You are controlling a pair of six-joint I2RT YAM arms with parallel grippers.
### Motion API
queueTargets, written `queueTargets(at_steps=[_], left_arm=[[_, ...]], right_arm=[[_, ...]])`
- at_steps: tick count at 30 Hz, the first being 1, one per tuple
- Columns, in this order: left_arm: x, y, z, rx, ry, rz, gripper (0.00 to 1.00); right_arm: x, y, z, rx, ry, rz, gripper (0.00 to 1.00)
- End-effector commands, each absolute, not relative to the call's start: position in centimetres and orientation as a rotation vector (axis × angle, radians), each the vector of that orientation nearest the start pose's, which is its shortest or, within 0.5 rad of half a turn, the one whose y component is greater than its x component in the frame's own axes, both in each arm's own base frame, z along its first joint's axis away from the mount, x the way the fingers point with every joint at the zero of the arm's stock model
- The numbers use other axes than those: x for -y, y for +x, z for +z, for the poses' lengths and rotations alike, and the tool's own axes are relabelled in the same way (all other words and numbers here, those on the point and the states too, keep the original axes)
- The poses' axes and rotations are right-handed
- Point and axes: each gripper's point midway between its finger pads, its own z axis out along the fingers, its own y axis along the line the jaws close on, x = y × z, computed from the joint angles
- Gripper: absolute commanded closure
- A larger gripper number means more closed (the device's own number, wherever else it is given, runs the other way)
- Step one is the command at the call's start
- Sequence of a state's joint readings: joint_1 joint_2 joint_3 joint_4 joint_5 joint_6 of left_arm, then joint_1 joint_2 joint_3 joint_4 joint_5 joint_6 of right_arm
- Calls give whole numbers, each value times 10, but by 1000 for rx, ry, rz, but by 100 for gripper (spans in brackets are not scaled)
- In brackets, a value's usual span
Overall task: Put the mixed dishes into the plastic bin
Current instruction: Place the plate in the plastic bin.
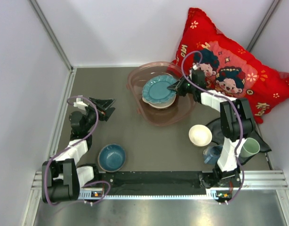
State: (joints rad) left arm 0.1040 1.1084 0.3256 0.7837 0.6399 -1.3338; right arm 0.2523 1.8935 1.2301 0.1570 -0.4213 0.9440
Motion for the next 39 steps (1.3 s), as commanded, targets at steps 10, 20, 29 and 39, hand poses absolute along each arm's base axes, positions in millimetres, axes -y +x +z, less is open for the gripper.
queueTargets(at_steps=[10,20,29,39], left_arm=[[105,321,227,-1598,-607,-1417,2],[105,321,226,-1606,-608,-1417,2],[105,323,226,-1609,-606,-1414,2],[105,322,224,-1612,-610,-1414,2]], right_arm=[[-244,498,186,-1982,388,1288,100],[-248,504,173,-1992,399,1300,100],[-253,511,166,-1996,400,1314,100],[-264,513,144,-2058,419,1321,100]])
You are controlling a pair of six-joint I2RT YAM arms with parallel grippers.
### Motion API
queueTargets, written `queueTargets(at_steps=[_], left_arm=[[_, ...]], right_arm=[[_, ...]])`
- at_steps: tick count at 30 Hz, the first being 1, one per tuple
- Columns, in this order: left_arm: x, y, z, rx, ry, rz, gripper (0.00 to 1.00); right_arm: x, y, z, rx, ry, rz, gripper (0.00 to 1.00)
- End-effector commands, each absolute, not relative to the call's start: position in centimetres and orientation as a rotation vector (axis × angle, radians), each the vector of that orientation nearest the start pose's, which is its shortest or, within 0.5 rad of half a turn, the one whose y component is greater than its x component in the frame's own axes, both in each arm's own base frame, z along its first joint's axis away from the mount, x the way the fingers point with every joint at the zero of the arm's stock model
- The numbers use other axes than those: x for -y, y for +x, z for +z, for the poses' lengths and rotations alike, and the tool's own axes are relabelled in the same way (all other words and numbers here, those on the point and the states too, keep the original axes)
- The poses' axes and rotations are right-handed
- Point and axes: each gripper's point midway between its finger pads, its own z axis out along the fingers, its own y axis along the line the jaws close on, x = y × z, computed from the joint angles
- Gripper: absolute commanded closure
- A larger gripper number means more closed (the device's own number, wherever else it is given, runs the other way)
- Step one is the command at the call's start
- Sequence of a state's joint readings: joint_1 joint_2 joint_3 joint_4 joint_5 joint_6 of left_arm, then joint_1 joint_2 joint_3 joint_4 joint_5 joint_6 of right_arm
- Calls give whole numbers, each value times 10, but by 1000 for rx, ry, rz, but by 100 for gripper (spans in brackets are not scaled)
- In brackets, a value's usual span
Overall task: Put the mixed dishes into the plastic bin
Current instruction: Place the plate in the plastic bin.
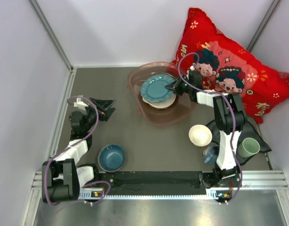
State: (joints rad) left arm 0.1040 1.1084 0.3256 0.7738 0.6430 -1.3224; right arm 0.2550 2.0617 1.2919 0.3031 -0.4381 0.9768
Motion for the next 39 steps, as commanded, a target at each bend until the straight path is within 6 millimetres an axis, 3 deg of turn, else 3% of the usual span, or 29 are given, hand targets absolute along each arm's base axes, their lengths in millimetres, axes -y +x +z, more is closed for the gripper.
queueTargets(at_steps=[1,15,31,39], left_arm=[[105,322,223,-1613,-612,-1413,2],[105,315,216,-1603,-626,-1429,2],[106,309,217,-1585,-631,-1433,2],[105,309,215,-1585,-641,-1430,1]], right_arm=[[-265,511,141,-2075,421,1316,100],[-277,486,120,-2237,346,1251,83],[-274,488,105,-2296,331,1185,43],[-266,491,115,-2341,268,1068,36]])
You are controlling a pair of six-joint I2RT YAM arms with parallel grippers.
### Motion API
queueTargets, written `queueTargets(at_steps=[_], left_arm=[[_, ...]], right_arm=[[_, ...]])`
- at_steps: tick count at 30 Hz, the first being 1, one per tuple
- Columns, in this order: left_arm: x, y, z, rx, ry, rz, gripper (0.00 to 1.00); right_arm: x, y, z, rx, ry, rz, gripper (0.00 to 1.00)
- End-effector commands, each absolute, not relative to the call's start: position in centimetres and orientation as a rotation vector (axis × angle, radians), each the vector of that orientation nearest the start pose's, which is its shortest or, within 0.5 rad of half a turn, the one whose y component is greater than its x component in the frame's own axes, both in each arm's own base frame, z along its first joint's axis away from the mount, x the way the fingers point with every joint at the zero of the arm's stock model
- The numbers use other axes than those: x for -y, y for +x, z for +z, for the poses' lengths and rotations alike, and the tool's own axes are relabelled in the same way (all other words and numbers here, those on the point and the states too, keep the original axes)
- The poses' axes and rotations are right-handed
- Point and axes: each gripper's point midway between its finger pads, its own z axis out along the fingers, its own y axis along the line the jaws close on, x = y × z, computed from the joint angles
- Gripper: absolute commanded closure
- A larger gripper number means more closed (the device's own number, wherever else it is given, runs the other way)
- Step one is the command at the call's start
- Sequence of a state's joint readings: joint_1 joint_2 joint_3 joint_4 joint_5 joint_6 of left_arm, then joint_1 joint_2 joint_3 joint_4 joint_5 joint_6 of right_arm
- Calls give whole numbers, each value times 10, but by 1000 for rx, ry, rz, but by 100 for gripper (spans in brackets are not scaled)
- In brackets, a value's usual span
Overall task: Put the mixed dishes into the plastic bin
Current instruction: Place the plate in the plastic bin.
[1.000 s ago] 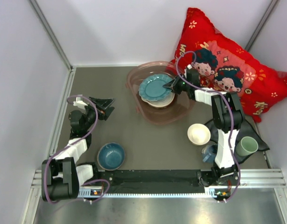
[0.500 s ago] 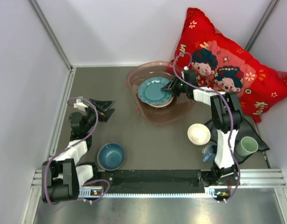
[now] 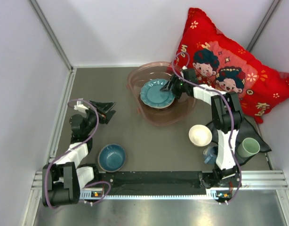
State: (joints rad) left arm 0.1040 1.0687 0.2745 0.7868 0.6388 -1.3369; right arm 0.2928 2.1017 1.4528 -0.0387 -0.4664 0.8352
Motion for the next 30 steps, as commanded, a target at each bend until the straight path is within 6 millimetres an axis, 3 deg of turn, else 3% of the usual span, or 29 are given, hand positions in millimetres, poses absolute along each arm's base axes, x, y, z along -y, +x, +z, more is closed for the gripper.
queueTargets(at_steps=[1,5,13,30], left_arm=[[105,309,214,-1587,-643,-1432,2],[105,309,213,-1588,-643,-1436,2],[105,308,212,-1585,-648,-1438,2],[104,309,210,-1582,-652,-1440,2]], right_arm=[[-264,491,116,-2344,251,1051,35],[-256,494,131,-2334,229,980,34],[-243,497,142,-2362,201,847,32],[-225,494,134,-2441,190,685,30]])
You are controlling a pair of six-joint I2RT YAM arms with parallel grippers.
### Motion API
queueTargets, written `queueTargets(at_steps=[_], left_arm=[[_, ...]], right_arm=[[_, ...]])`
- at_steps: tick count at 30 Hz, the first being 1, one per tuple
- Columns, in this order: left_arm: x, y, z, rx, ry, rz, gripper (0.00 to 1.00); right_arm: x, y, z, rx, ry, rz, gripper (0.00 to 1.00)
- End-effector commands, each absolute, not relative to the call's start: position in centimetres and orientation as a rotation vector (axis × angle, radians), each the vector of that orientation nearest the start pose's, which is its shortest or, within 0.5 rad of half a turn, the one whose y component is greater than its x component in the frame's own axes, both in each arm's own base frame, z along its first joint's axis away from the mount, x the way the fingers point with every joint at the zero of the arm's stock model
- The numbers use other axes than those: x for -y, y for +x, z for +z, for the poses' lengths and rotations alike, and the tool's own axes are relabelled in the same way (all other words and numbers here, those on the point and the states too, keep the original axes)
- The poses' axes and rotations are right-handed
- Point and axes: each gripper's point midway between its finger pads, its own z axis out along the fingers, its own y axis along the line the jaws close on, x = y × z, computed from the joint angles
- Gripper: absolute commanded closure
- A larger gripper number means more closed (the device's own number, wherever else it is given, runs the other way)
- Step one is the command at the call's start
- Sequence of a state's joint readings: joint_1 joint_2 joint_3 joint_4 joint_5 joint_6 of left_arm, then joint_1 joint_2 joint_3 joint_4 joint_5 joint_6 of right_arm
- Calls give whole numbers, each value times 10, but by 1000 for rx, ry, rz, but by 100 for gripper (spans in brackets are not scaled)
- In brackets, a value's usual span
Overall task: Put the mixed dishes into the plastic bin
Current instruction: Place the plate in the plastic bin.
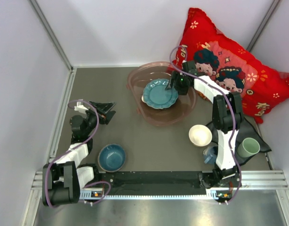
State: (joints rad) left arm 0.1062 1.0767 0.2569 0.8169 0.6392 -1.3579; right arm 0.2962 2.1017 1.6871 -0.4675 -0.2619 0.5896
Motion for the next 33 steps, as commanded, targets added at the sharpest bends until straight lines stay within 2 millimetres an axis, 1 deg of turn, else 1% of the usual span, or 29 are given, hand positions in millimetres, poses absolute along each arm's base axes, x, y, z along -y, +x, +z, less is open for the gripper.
queueTargets(at_steps=[1,11,14,16,17,19,20,21,22,23,24,25,26,27,28,29,30,31,32,33], left_arm=[[104,309,210,-1581,-651,-1440,2],[105,308,206,-1587,-658,-1445,2],[104,308,204,-1594,-659,-1437,2],[104,308,203,-1600,-661,-1434,2],[105,309,201,-1611,-660,-1428,2],[104,310,201,-1617,-657,-1418,2],[104,311,201,-1621,-645,-1406,2],[104,311,197,-1639,-654,-1399,2],[104,312,200,-1642,-640,-1390,2],[104,313,200,-1650,-622,-1370,2],[103,314,197,-1670,-632,-1359,2],[103,316,203,-1667,-612,-1345,2],[102,317,201,-1682,-594,-1313,2],[100,321,208,-1680,-575,-1294,2],[99,321,203,-1714,-597,-1273,2],[97,322,202,-1726,-574,-1237,2],[96,325,210,-1720,-555,-1222,2],[96,325,207,-1739,-564,-1211,2],[95,327,209,-1742,-549,-1194,2],[95,328,210,-1746,-545,-1189,2]], right_arm=[[-223,494,134,-2442,186,675,30],[-211,491,131,-2462,189,583,29],[-203,490,135,-2456,194,529,29],[-198,489,140,-2445,188,500,29],[-192,488,149,-2429,197,470,28],[-185,487,156,-2414,197,430,28],[-180,485,171,-2382,201,410,28],[-178,483,177,-2368,196,403,28],[-175,477,179,-2365,196,397,28],[-174,472,196,-2330,191,414,28],[-173,468,204,-2314,190,429,28],[-173,459,203,-2323,180,439,28],[-177,451,207,-2323,164,471,28],[-177,442,228,-2279,155,494,28],[-177,431,223,-2299,142,491,28],[-184,420,229,-2289,111,504,28],[-187,409,241,-2266,81,514,28],[-188,394,236,-2301,55,497,28],[-200,380,237,-2309,0,497,29],[-204,371,238,-2313,-34,486,29]])
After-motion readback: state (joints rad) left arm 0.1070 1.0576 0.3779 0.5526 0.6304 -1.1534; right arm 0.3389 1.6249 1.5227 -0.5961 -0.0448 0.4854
